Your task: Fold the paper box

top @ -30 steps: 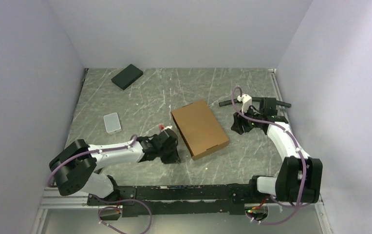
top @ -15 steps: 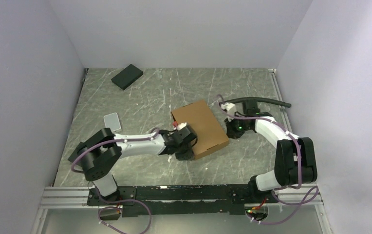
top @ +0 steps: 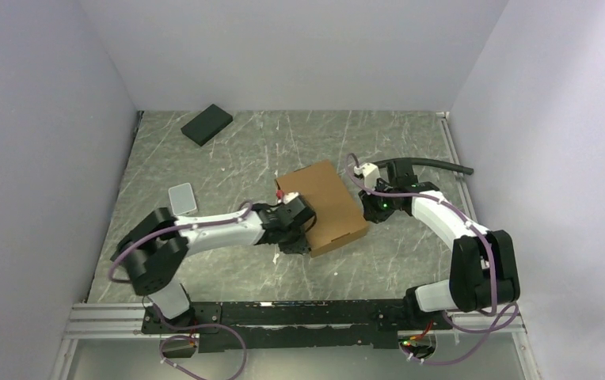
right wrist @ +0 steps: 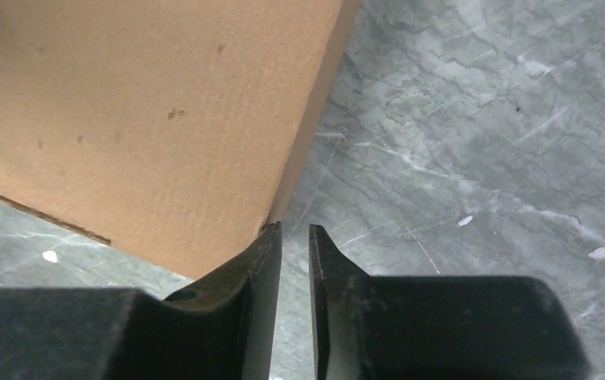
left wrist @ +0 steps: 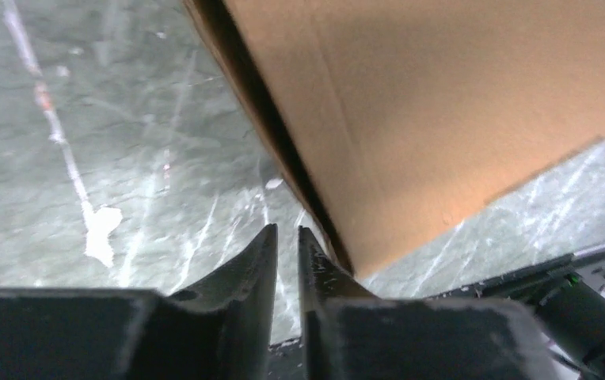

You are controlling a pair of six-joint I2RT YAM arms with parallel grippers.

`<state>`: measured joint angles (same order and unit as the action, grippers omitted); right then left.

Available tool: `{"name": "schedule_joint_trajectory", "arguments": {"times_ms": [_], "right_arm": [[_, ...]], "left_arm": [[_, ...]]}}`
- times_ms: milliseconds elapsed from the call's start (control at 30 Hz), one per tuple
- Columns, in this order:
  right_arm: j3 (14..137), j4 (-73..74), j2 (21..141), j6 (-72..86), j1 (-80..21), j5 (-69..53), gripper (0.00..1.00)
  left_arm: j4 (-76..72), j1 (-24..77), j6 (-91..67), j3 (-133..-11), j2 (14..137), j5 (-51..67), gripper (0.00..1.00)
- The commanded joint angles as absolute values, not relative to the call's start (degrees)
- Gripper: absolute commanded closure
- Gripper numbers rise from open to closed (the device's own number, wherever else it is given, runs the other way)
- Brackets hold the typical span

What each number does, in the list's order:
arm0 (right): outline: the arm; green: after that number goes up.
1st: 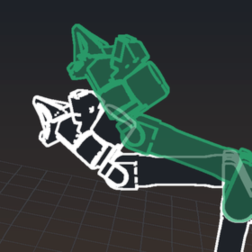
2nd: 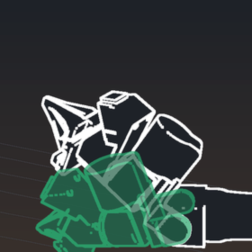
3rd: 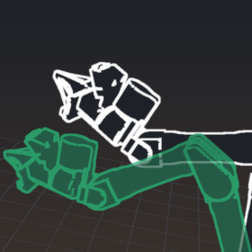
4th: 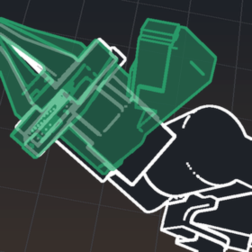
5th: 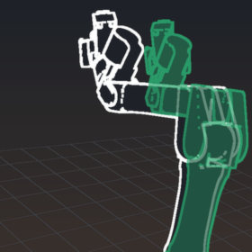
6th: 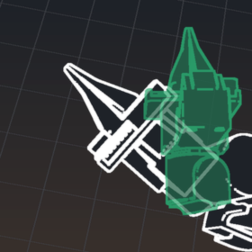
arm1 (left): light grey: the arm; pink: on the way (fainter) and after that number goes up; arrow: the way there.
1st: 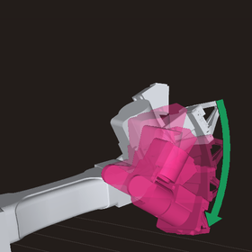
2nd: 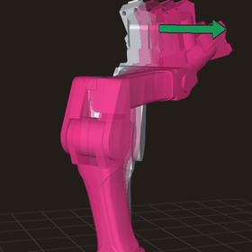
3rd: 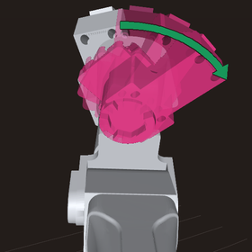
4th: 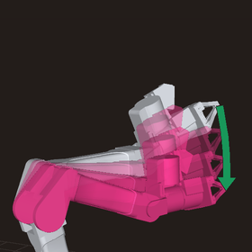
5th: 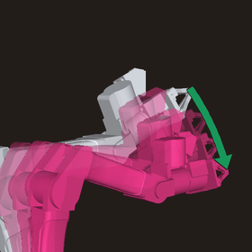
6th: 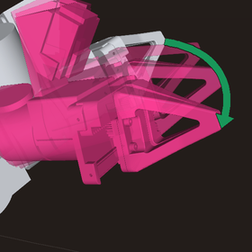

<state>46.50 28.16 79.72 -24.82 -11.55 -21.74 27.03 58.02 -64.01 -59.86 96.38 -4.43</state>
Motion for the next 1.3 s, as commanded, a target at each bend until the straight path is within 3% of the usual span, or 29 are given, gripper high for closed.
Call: {"name": "schedule_joint_trajectory", "arguments": {"times_ms": [0, 300, 367, 800, 1000, 1133, 1267], "right_arm": [[48.25, 28.35, 75.57, -23.07, -9.01, -26.43, 0.74], [48.11, 27.78, 73.1, -20.58, -2.31, -36.39, 0.62], [48.44, 28.49, 73.6, -20.16, -1.37, -39.86, 0.58], [49.56, 30.61, 78.37, -19.32, -0.71, -46.08, 0.44], [50.33, 27.24, 84.42, -14.17, -0.68, -48.97, 0.44], [51.24, 25.12, 89.2, -11.26, -0.49, -46.8, 0.47], [51.07, 25.69, 93.02, -10.18, 1.81, -48.26, 0.58]], "left_arm": [[22.26, 57.39, -57.29, -55.18, 84.38, -7.83, 0.71], [8.8, 46.88, -54.4, -37.88, 67.15, -1.78, 0.24], [4.68, 43.86, -54.13, -36.31, 66.67, 1.52, 0.2], [-3.58, 37.56, -53.3, -45.96, 88.01, 11.49, 0.2], [-8.3, 36.23, -55.02, -46.59, 93.47, 15.57, 0.22], [-11.97, 36.08, -55.24, -44.33, 92.03, 16.66, 0.21], [-14.38, 35.59, -54.94, -40.7, 88.79, 16.55, 0.19]]}}
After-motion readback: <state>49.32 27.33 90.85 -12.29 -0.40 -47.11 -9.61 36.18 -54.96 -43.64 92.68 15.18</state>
